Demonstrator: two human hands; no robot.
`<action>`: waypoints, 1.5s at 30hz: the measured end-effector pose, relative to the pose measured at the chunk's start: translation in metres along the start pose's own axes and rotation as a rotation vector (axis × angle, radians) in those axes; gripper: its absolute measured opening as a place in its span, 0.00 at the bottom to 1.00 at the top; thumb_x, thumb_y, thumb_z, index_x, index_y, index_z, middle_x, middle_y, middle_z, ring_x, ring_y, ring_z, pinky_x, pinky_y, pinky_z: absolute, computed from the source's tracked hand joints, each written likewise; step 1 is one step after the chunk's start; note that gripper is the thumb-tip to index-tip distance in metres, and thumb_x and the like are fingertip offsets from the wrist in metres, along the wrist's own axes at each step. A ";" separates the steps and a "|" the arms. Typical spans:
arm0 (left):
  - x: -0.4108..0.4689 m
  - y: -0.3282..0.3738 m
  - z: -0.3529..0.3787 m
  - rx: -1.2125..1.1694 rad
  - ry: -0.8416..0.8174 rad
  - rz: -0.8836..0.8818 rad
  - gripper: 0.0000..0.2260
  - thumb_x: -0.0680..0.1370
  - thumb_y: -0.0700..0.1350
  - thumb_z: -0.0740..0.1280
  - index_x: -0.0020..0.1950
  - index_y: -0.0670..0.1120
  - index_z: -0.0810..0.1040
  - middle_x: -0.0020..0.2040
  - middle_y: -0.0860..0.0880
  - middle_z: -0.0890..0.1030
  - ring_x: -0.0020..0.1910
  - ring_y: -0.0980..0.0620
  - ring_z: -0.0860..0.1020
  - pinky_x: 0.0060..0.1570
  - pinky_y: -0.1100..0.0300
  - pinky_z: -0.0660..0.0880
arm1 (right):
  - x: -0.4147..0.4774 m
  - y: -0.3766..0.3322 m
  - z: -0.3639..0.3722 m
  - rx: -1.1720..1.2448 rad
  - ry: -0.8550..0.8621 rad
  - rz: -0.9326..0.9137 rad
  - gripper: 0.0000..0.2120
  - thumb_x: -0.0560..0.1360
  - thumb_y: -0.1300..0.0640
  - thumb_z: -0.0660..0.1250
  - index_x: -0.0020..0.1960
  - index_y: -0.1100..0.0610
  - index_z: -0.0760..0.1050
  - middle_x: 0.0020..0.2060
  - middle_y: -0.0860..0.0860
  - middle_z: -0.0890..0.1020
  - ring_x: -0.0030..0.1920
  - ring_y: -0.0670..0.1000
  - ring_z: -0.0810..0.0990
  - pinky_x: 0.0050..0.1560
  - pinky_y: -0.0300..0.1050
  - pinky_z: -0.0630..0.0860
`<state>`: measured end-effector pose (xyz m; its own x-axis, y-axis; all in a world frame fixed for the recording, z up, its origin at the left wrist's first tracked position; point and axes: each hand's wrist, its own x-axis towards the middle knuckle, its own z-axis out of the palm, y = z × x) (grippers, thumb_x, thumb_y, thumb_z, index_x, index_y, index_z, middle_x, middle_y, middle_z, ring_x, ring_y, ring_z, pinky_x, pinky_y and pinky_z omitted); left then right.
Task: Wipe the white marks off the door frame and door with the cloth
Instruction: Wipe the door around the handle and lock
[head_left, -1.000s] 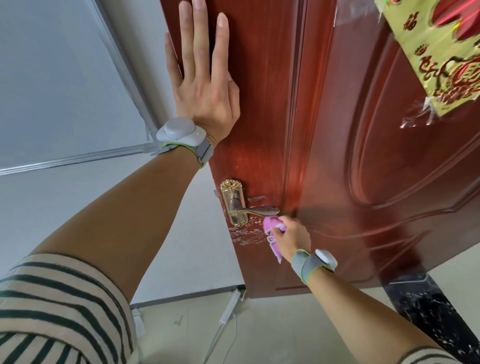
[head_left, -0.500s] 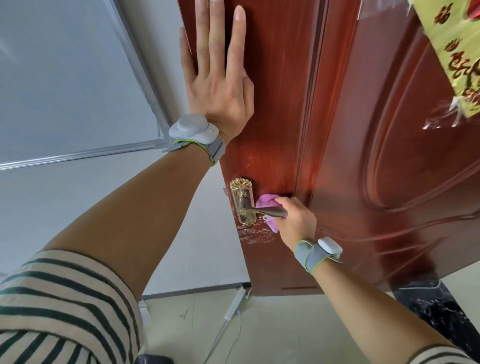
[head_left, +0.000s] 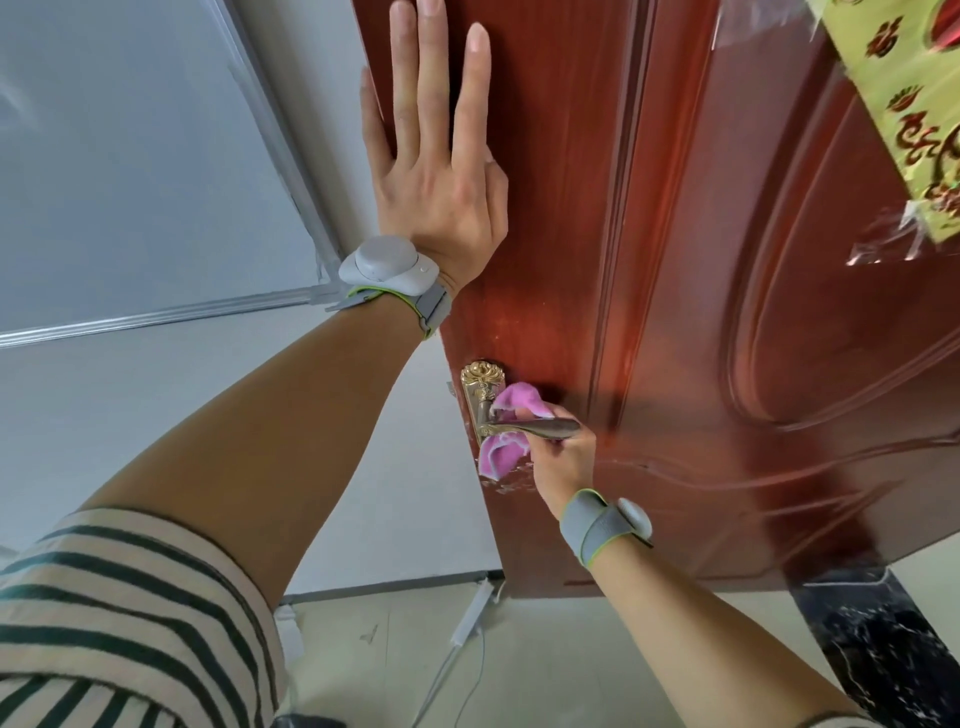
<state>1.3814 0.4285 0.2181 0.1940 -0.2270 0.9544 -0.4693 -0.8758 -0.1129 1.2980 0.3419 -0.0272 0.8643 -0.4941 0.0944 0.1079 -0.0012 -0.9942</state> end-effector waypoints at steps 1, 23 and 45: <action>0.000 0.001 0.000 0.000 0.000 -0.002 0.28 0.72 0.32 0.58 0.73 0.36 0.69 0.72 0.31 0.68 0.73 0.31 0.65 0.72 0.36 0.61 | 0.000 -0.003 0.005 0.031 0.006 0.007 0.07 0.71 0.67 0.72 0.46 0.57 0.82 0.36 0.49 0.84 0.37 0.45 0.81 0.41 0.41 0.78; -0.002 0.000 -0.001 0.012 -0.022 -0.006 0.28 0.72 0.34 0.58 0.74 0.37 0.69 0.73 0.33 0.68 0.73 0.32 0.65 0.72 0.37 0.62 | -0.001 0.034 -0.019 -0.785 -0.270 0.487 0.13 0.68 0.47 0.67 0.41 0.58 0.78 0.40 0.54 0.83 0.44 0.59 0.81 0.43 0.46 0.76; -0.003 -0.004 0.002 0.014 0.010 0.004 0.26 0.74 0.35 0.58 0.73 0.37 0.69 0.72 0.33 0.69 0.72 0.33 0.67 0.71 0.37 0.63 | -0.011 0.030 -0.016 -0.628 0.131 0.048 0.08 0.73 0.54 0.69 0.48 0.55 0.73 0.43 0.55 0.81 0.44 0.61 0.78 0.40 0.47 0.71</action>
<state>1.3849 0.4316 0.2154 0.1835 -0.2263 0.9566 -0.4577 -0.8809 -0.1206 1.2842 0.3335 -0.0593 0.7893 -0.6085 0.0818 -0.2718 -0.4658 -0.8421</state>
